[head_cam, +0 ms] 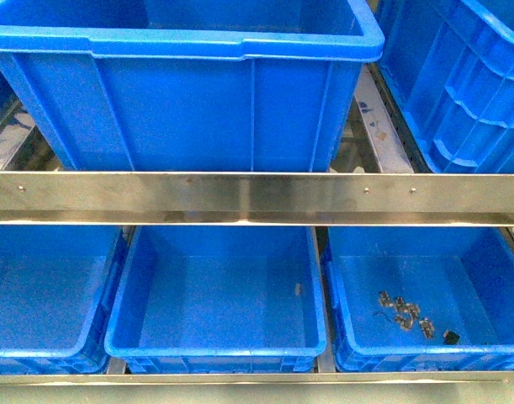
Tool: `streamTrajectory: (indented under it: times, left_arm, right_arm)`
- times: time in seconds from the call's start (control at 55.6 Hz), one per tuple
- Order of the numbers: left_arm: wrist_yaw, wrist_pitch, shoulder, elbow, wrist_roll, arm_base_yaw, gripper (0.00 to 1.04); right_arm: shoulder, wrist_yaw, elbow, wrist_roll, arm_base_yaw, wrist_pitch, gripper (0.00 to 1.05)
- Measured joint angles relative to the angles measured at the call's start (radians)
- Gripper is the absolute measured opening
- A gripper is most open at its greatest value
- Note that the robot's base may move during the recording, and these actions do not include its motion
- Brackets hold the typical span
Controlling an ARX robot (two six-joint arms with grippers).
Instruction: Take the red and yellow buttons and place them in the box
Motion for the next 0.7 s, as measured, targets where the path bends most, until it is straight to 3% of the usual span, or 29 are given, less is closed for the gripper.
streamTrajectory:
  times: [0.144, 0.234, 0.324, 0.36, 0.432, 0.486, 0.575, 0.701]
  left_arm:
    - [0.000, 0.000, 0.000, 0.000, 0.000, 0.000, 0.97]
    - [0.000, 0.000, 0.000, 0.000, 0.000, 0.000, 0.97]
    - [0.000, 0.000, 0.000, 0.000, 0.000, 0.000, 0.97]
    - [0.000, 0.000, 0.000, 0.000, 0.000, 0.000, 0.97]
    - [0.000, 0.000, 0.000, 0.000, 0.000, 0.000, 0.97]
    - [0.000, 0.000, 0.000, 0.000, 0.000, 0.000, 0.97]
    - [0.000, 0.000, 0.000, 0.000, 0.000, 0.000, 0.97]
    - [0.001, 0.000, 0.000, 0.000, 0.000, 0.000, 0.97]
  right_arm:
    - [-0.285, 0.115, -0.196, 0.018, 0.163, -0.054, 0.97]
    - [-0.383, 0.135, -0.253, 0.014, 0.208, -0.078, 0.96]
    - [-0.516, -0.112, -0.357, -0.193, 0.202, -0.134, 0.81]
    - [-0.574, -0.151, -0.418, -0.275, 0.207, -0.136, 0.75]
    - [-0.686, -0.143, -0.537, -0.384, 0.232, -0.137, 0.63]
    - [-0.817, -0.088, -0.671, -0.449, 0.281, -0.143, 0.49]
    - [-0.964, -0.026, -0.786, -0.483, 0.341, -0.201, 0.33]
    - [-1.096, -0.016, -0.904, -0.498, 0.367, -0.181, 0.11]
